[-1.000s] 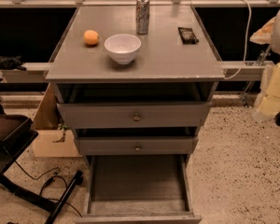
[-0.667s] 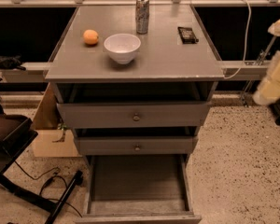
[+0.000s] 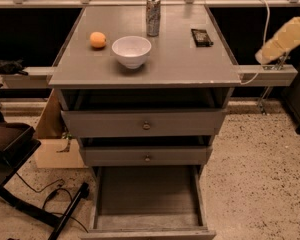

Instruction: Place rxbar chocolate into bottom drawer

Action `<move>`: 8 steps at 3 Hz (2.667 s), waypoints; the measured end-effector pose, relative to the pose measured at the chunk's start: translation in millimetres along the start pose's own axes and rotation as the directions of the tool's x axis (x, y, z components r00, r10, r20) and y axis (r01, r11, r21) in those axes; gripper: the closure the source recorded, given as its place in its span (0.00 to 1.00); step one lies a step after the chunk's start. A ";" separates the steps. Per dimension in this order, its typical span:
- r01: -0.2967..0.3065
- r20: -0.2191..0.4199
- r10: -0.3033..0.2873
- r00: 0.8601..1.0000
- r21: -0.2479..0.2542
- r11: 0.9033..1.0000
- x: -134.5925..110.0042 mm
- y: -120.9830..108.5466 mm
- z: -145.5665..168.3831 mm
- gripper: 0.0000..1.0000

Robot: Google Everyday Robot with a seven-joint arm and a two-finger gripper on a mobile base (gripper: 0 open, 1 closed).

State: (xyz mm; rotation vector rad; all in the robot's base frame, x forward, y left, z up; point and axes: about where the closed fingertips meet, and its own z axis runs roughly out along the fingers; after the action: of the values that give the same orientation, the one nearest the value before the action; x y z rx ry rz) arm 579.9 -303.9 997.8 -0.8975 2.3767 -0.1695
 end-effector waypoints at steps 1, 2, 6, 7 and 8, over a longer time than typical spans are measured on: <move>-0.176 -0.022 0.178 0.984 0.087 0.981 3.3 -40.3 36.1 0.00; -0.278 -0.021 0.281 0.960 0.097 0.956 5.9 -44.2 42.1 0.00; -0.429 0.265 0.430 0.863 -0.066 0.901 -118.8 -106.0 136.9 0.00; -0.433 0.264 0.457 0.850 -0.146 0.889 -139.3 -96.4 172.5 0.00; -0.428 0.240 0.482 0.843 -0.244 0.870 -170.1 -64.7 189.9 0.00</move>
Offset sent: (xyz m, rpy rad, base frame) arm 0.0412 -0.0299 -0.0187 0.0331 -0.0167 -0.1959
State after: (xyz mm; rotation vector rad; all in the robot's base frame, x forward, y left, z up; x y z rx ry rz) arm 826.2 -228.7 944.1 -0.3684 2.2680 0.3541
